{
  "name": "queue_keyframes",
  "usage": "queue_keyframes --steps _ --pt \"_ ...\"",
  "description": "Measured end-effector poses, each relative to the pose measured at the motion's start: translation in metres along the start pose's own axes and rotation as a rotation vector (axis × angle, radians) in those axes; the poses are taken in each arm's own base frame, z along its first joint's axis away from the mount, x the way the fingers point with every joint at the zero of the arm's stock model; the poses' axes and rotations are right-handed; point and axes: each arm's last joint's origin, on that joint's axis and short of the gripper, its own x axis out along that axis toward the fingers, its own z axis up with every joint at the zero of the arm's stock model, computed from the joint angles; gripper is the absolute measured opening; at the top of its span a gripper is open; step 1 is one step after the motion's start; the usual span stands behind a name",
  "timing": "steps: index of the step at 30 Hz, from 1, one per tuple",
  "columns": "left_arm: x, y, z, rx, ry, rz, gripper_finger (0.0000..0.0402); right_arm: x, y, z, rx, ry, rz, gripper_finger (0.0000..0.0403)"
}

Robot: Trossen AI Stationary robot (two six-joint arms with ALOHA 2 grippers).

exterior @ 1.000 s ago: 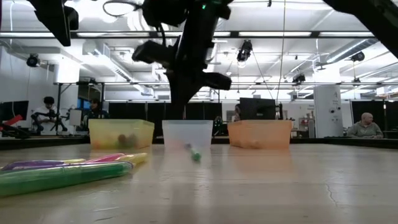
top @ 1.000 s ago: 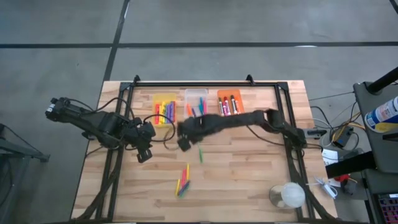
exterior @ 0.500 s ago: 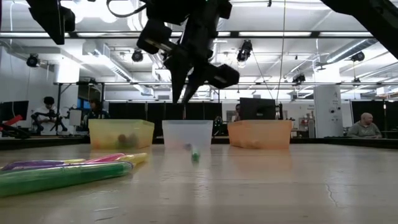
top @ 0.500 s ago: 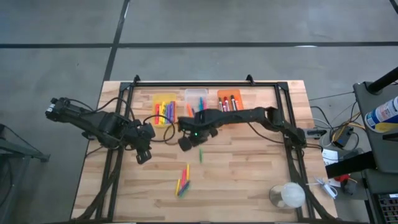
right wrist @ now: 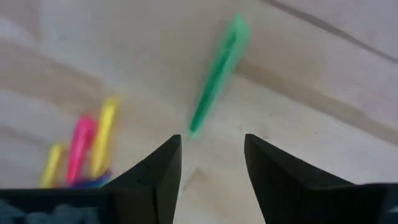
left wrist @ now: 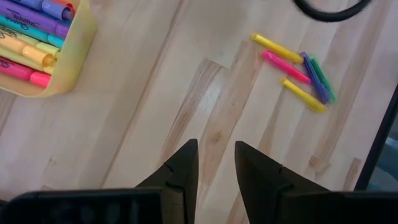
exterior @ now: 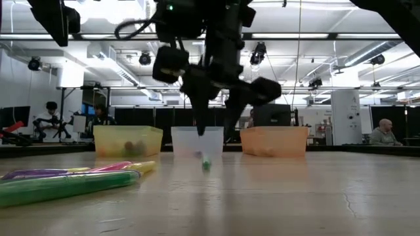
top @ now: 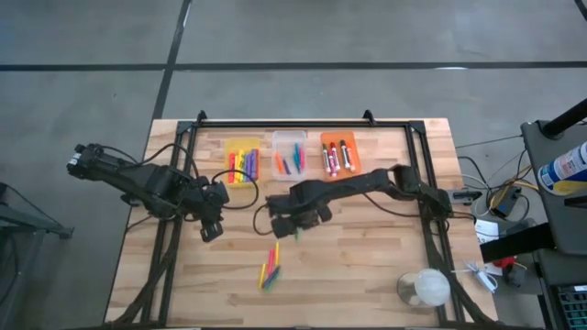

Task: Pick & Place Markers
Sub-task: Put the top green pen into the white bin

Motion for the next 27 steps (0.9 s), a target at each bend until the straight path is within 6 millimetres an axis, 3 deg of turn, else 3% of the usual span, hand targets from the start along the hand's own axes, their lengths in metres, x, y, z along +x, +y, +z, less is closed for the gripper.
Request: queue_keyframes --steps 6,27 --pt "0.0 0.0 0.0 0.008 0.0 0.0 0.0099 0.01 -0.001 -0.002 -0.008 -0.08 -0.002 0.0155" --pt "0.003 0.001 -0.001 0.017 0.007 0.007 0.0099 0.042 -0.013 0.001 0.002 -0.087 0.025 0.0087"
